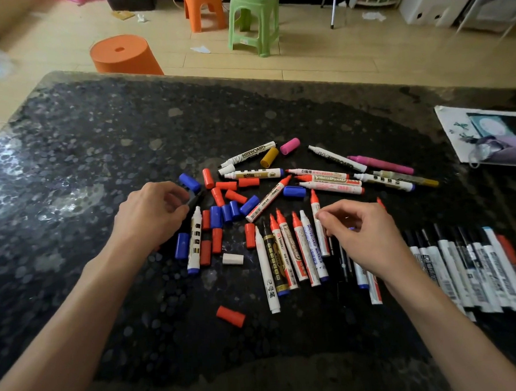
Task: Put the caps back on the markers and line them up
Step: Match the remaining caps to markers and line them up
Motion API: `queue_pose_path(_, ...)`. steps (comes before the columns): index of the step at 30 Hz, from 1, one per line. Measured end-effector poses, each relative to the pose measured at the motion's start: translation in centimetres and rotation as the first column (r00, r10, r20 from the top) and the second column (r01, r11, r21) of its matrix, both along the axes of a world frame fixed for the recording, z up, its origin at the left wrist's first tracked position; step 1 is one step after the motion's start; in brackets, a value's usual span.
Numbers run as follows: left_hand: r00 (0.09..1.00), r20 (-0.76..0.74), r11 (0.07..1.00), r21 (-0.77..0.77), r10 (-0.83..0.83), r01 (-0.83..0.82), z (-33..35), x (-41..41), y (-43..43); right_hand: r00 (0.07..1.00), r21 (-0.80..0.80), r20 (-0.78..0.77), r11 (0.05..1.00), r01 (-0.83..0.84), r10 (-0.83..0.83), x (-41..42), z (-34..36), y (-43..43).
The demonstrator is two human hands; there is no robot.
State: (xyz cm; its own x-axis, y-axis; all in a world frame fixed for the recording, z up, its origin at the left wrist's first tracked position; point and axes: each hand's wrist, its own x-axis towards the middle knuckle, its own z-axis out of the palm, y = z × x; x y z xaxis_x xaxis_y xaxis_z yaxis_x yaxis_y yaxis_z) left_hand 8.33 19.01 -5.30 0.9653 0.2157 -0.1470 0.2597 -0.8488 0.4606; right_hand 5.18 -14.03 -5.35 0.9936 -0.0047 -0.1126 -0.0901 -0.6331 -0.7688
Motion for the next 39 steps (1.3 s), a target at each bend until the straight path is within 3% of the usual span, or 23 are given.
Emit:
queue_pose_path(5,0.998,0.048,0.999,-0.03,-0.038,0.039,0.5,-0.1,-0.6,1.0,0.004,-0.005,1.0,-0.009,0.009,-0.1,0.0,0.1)
queue_pose_path(10,0.96,0.07,0.962,-0.014,-0.27,0.272,1.2,-0.6,-1.8,1.0,0.012,0.006,1.0,-0.001,0.0,-0.1,0.1,0.0)
queue_pose_path(14,0.831,-0.04,0.832,-0.009,-0.555,0.555,1.3,-1.6,-3.1,1.0,0.011,-0.006,1.0,0.02,-0.02,0.0,0.0,0.0)
queue_pose_path(18,0.687,-0.19,0.659,0.193,-0.702,0.727,0.7,-2.4,-4.8,0.999,0.002,0.009,0.999,0.054,-0.054,0.0,0.3,-0.3)
queue_pose_path(26,0.691,-0.3,0.683,0.149,-0.658,0.715,1.1,-2.7,-5.3,0.98,-0.054,-0.116,0.984,-0.168,0.161,-1.9,0.3,2.8)
queue_pose_path(29,0.725,-0.265,0.719,0.138,-0.636,0.681,0.8,-2.7,-5.3,0.96,-0.054,-0.14,0.967,-0.251,0.241,-2.7,0.3,3.6)
queue_pose_path(32,0.765,-0.19,0.776,0.024,-0.616,0.631,1.0,-2.8,-5.6,0.951,-0.07,-0.131,0.954,-0.291,0.281,-3.6,0.2,4.9)
queue_pose_path(35,0.84,-0.107,0.847,-0.102,-0.531,0.522,1.4,-2.5,-5.9,0.952,-0.246,-0.052,0.92,-0.306,0.303,-4.7,-0.6,6.7)
queue_pose_path(39,0.936,-0.038,0.875,-0.37,-0.351,0.312,2.2,-2.1,-5.7,0.932,-0.59,0.134,0.782,-0.199,0.338,-6.0,-1.3,8.2)
